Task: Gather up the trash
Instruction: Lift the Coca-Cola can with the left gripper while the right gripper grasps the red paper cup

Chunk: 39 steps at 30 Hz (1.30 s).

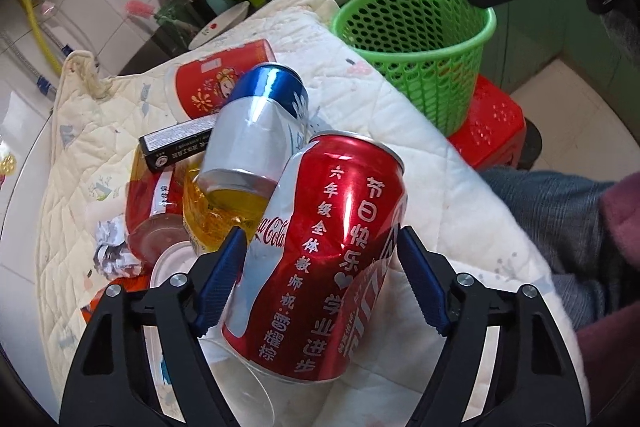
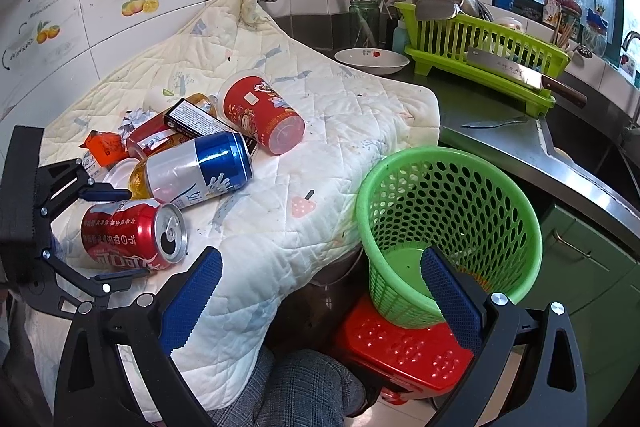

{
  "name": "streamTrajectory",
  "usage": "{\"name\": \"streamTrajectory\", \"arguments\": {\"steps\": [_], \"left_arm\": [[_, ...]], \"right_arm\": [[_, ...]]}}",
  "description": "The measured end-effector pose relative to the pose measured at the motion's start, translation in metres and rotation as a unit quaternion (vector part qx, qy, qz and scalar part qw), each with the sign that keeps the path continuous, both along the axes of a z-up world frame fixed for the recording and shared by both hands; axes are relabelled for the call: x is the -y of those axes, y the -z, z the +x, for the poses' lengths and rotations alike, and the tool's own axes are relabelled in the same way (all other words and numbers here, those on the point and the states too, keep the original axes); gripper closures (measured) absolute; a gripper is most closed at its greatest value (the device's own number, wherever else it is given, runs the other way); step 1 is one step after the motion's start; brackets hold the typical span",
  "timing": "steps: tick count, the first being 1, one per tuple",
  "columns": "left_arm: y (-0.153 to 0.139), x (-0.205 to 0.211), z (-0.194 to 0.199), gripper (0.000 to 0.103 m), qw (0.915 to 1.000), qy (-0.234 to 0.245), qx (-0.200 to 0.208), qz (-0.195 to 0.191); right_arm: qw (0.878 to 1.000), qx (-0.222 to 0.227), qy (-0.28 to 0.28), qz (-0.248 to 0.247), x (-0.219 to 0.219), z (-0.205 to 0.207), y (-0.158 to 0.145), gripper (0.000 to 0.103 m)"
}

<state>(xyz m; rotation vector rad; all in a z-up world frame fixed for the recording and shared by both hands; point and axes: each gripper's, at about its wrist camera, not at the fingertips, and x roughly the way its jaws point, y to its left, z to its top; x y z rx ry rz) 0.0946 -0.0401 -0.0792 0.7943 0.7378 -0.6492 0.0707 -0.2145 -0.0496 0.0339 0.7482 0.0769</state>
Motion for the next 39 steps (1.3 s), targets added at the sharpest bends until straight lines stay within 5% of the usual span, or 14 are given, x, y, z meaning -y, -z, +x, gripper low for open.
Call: {"name": "streamTrajectory", "arguments": {"steps": [8, 17, 28, 39], "left_arm": [[-0.020, -0.012, -0.003, 0.029, 0.9967, -0.039, -0.013, -0.070], [-0.045, -0.030, 0.005, 0.029, 0.9832, -0.119, -0.031, -0.135], [-0.059, -0.059, 0.012, 0.029, 0.9570, -0.213, -0.042, -0.193], [-0.059, -0.082, 0.030, 0.029, 0.9373, -0.264, -0.053, -0.221]], "right_arm": [[1.000, -0.007, -0.005, 0.013, 0.003, 0.009, -0.001, 0.006], [0.999, 0.002, -0.036, 0.005, -0.001, 0.032, -0.010, 0.007], [0.990, -0.003, -0.140, 0.014, -0.024, 0.134, -0.030, 0.007], [0.976, -0.068, -0.209, 0.007, -0.057, 0.237, 0.001, 0.015]]}}
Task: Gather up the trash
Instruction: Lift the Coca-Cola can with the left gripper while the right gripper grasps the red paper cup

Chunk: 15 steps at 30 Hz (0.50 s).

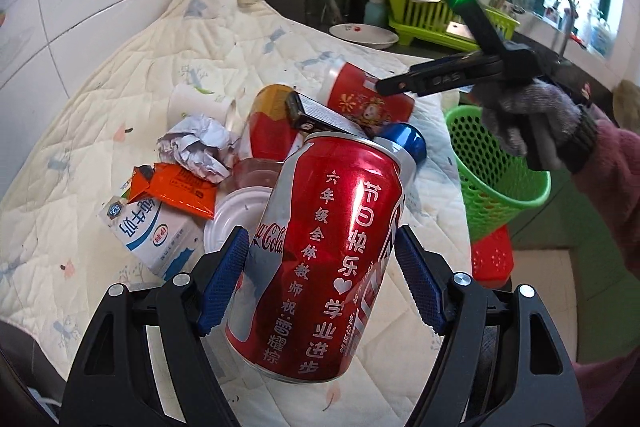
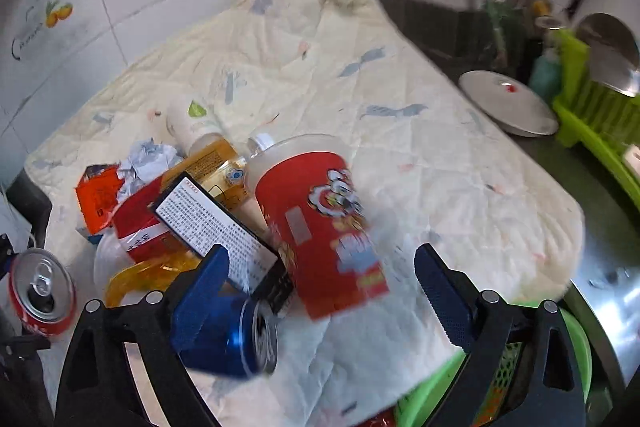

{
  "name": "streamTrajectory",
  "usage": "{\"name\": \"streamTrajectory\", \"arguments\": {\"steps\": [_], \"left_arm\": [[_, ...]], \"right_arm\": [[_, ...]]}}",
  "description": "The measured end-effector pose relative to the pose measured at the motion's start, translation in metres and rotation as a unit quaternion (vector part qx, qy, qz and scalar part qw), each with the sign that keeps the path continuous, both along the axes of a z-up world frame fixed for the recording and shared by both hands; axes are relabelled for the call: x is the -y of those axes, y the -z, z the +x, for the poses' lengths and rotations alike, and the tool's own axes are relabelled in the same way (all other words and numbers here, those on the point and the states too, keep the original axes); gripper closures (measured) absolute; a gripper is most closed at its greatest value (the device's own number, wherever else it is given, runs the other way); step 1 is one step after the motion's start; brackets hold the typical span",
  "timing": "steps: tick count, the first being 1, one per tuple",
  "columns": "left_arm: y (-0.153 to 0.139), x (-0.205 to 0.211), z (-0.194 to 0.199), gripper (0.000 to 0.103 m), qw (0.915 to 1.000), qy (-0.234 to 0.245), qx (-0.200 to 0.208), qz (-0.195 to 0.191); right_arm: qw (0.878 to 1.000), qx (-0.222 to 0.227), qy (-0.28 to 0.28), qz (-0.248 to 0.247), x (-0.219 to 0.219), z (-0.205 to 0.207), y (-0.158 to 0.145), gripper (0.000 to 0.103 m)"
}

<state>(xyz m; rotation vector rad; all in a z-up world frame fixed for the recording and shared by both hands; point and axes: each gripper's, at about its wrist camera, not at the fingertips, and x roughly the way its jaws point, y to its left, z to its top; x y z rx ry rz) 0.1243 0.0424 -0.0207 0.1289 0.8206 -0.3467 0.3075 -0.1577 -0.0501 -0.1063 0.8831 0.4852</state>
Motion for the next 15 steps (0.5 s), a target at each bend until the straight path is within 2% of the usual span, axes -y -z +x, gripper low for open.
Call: {"name": "streamTrajectory", "arguments": {"steps": [10, 14, 15], "left_arm": [[0.002, -0.004, 0.011, 0.029, 0.9999, -0.011, -0.003, -0.011], [0.003, -0.003, 0.013, 0.029, 0.9998, -0.013, -0.005, -0.012], [0.003, -0.003, 0.013, 0.029, 0.9998, -0.013, -0.005, -0.013]], "right_arm": [[0.999, -0.023, -0.033, -0.016, -0.020, 0.039, 0.027, 0.018], [0.999, -0.030, -0.037, -0.014, -0.020, 0.043, 0.036, 0.030], [0.999, -0.024, -0.036, -0.010, -0.019, 0.041, 0.037, 0.030]]}}
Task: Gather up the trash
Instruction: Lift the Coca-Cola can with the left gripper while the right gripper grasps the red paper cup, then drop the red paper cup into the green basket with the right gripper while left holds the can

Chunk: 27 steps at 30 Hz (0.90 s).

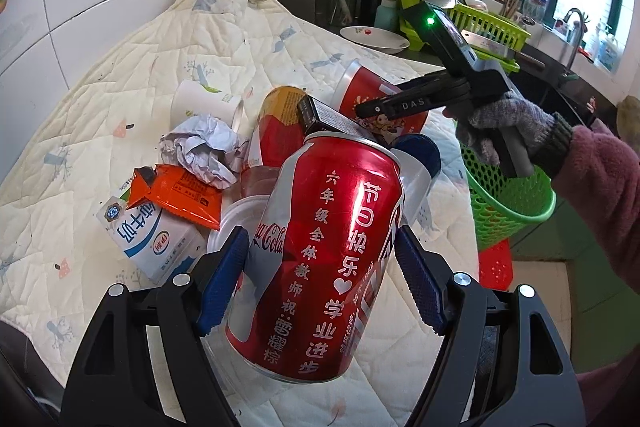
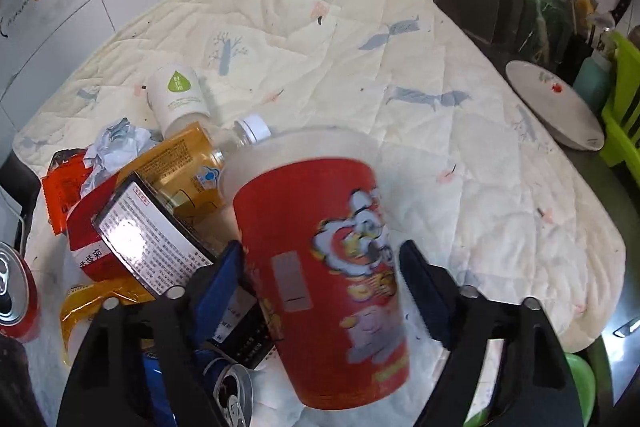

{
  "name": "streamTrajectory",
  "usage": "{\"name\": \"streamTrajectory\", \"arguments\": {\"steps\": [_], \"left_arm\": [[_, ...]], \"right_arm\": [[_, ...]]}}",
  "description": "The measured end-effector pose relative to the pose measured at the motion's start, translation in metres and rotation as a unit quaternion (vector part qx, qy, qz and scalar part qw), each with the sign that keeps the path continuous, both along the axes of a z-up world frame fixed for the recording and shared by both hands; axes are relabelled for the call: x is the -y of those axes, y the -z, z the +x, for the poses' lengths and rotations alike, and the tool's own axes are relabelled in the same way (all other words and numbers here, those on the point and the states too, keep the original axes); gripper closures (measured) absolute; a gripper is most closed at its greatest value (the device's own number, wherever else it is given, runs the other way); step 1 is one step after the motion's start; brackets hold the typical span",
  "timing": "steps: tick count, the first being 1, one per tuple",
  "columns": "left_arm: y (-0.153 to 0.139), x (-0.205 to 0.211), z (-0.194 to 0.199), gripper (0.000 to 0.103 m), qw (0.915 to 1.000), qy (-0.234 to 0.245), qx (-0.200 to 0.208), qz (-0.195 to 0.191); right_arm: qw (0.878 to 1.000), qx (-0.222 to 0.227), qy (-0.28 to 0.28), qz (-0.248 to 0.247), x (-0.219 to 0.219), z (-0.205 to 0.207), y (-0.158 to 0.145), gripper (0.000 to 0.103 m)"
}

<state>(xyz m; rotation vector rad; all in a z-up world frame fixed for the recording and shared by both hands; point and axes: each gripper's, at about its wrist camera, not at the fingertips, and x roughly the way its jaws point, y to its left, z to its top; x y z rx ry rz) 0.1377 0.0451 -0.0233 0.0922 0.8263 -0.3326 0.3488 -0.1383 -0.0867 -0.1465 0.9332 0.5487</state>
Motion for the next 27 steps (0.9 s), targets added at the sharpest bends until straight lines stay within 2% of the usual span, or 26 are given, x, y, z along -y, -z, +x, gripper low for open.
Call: {"name": "streamTrajectory", "arguments": {"steps": [8, 14, 22, 27], "left_arm": [[-0.001, 0.005, 0.001, 0.029, 1.0000, 0.004, 0.003, -0.005], [-0.008, 0.012, -0.002, 0.029, 0.9998, 0.010, 0.014, -0.012], [-0.023, 0.042, -0.011, 0.029, 0.9983, 0.042, 0.030, -0.025], [-0.025, 0.071, -0.015, 0.029, 0.9960, 0.074, 0.033, -0.039]], "right_arm": [[0.999, 0.043, 0.006, -0.004, 0.006, -0.020, -0.010, 0.031], [0.997, 0.066, 0.029, 0.020, 0.028, -0.041, -0.028, 0.031], [0.991, 0.089, 0.093, 0.044, 0.090, -0.095, -0.050, 0.031], [0.985, 0.073, 0.154, 0.016, 0.149, -0.128, -0.034, 0.031]]}}
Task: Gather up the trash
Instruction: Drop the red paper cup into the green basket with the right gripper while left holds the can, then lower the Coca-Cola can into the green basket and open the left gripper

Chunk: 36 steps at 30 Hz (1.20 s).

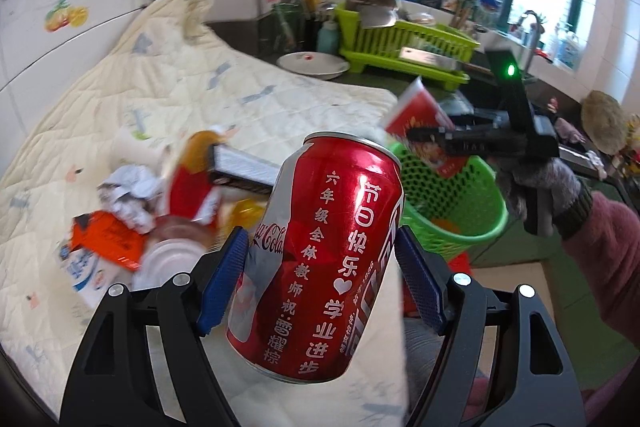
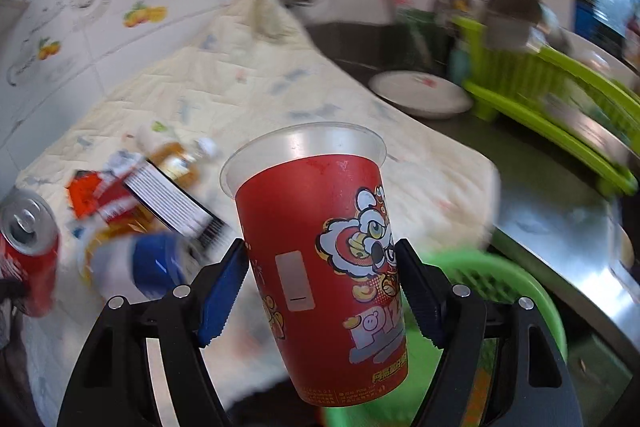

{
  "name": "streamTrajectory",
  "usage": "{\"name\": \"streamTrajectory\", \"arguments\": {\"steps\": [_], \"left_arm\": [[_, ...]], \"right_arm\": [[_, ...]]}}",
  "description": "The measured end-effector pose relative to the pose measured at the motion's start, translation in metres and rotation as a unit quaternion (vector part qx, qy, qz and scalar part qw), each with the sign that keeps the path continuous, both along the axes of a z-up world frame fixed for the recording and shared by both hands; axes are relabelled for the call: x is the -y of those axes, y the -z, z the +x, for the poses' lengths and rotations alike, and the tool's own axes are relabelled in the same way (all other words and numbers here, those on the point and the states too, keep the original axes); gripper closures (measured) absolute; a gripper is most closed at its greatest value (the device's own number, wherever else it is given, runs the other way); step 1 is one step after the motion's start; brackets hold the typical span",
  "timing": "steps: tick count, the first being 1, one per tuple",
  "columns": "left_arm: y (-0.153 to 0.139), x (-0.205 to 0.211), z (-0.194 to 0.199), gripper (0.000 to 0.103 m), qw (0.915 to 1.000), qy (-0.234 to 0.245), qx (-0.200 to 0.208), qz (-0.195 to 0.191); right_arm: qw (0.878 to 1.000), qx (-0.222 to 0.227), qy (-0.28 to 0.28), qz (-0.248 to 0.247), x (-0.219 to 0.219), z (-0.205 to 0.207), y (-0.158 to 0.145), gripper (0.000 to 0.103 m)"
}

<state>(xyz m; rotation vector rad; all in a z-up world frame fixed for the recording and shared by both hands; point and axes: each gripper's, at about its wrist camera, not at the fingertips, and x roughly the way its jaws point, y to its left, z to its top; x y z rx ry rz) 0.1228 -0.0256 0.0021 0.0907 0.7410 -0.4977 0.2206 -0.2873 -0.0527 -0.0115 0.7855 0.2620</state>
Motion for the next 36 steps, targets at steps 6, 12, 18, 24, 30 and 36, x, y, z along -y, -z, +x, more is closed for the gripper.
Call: {"name": "streamTrajectory", "arguments": {"steps": [6, 12, 18, 24, 30, 36], "left_arm": [[0.003, 0.039, 0.002, 0.029, 0.9994, 0.033, -0.006, -0.011], [0.009, 0.068, 0.007, 0.029, 0.9986, 0.048, -0.016, -0.014], [0.021, 0.086, 0.020, 0.029, 0.9980, 0.052, -0.034, -0.015], [0.031, 0.099, 0.033, 0.029, 0.9971, 0.057, -0.048, -0.016], [0.037, 0.122, 0.047, 0.029, 0.9954, 0.071, -0.062, -0.020], [0.043, 0.152, 0.059, 0.029, 0.9928, 0.088, -0.077, -0.027]], "right_arm": [[0.994, -0.083, 0.070, -0.025, 0.062, -0.010, 0.058, 0.031], [0.979, -0.174, 0.104, -0.035, 0.088, 0.010, 0.118, 0.031], [0.962, -0.243, 0.119, -0.031, 0.094, 0.034, 0.149, 0.032], [0.956, -0.261, 0.119, -0.056, 0.096, 0.045, 0.155, 0.032], [0.963, -0.233, 0.124, -0.044, 0.101, 0.030, 0.141, 0.032], [0.975, -0.183, 0.126, -0.008, 0.116, -0.001, 0.094, 0.032]]}}
